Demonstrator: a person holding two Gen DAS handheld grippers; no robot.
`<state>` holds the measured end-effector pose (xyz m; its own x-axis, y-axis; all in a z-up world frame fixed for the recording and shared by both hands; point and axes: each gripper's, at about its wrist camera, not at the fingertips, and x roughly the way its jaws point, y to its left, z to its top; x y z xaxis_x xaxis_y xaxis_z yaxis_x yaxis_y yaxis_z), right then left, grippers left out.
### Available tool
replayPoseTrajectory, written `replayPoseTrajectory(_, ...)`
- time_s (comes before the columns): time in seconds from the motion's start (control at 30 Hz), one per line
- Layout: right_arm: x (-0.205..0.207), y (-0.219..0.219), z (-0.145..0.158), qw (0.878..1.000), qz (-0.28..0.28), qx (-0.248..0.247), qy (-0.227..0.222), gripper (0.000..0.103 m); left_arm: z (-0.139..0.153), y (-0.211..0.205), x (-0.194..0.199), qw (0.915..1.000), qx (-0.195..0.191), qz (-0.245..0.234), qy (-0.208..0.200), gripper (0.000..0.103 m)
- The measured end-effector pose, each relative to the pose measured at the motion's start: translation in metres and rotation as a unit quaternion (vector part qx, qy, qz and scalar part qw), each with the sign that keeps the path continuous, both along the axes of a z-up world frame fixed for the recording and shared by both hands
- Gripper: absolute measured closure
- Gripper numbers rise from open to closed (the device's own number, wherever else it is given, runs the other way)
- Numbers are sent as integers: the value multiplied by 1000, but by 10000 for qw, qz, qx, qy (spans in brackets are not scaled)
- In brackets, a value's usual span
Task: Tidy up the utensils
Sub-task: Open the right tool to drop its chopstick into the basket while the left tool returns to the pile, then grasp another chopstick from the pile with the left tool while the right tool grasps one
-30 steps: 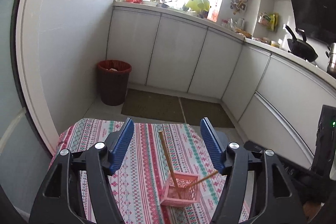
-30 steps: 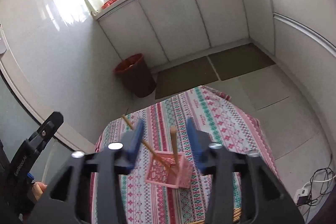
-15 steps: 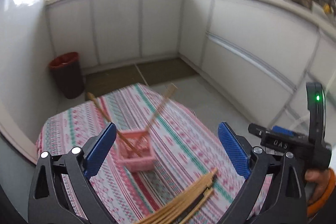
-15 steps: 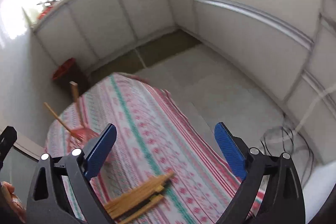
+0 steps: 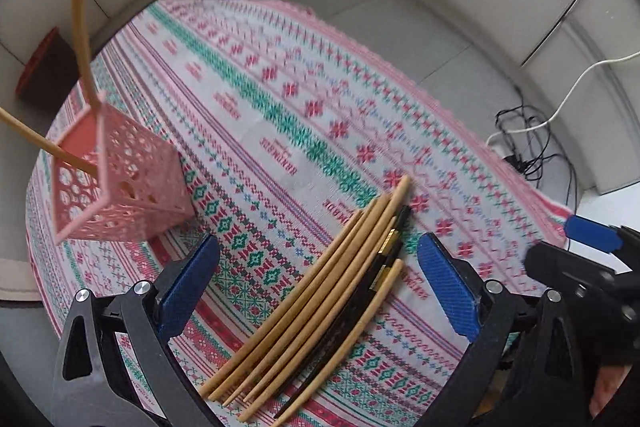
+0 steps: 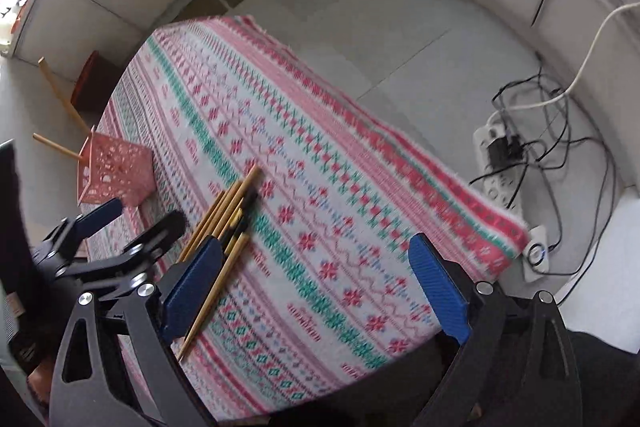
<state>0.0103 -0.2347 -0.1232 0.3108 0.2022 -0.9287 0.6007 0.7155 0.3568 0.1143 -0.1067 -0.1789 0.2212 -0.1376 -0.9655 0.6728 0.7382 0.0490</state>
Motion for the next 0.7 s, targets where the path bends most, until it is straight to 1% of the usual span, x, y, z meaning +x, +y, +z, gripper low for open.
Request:
replayPoseTrajectory(0.03,0,0,-3,9999,-22,105,38,11,-4,-2,4,10000,54,15,36,10)
replayPoseTrajectory(0.07,0,-1,-6,9997,-60,216,65,11,-8,-5,7,9999,100,32,75,14)
replayPoseTrajectory(0.1,1,-2,-6,9995,-89,287,83,11,-13,-5,10,9998,143,50,148,22)
replayPoseTrajectory(0.13,2,-1,-8,9994,-107,328,96,11,-16,-4,12,9996,173,65,211,27)
replayPoseTrajectory(0.2,3,-2,-9,9993,-115,339,106,11,-25,-3,18,9992,262,118,272,44)
replayPoseTrajectory(0.23,4,-2,-10,9993,-115,353,109,11,-27,-3,20,9991,285,131,279,47)
replayPoseTrajectory(0.3,4,-2,-11,9991,-125,392,123,11,-30,-3,23,9991,281,135,300,57)
replayPoseTrajectory(0.37,5,-2,-13,9989,-137,428,151,11,-32,-4,26,9991,280,115,304,63)
replayPoseTrajectory(0.5,5,-4,-18,9983,-166,515,213,11,-35,-6,31,9990,312,86,319,64)
replayPoseTrajectory(0.7,6,-7,-19,9984,-216,483,208,11,-17,-12,31,9996,99,-33,275,64)
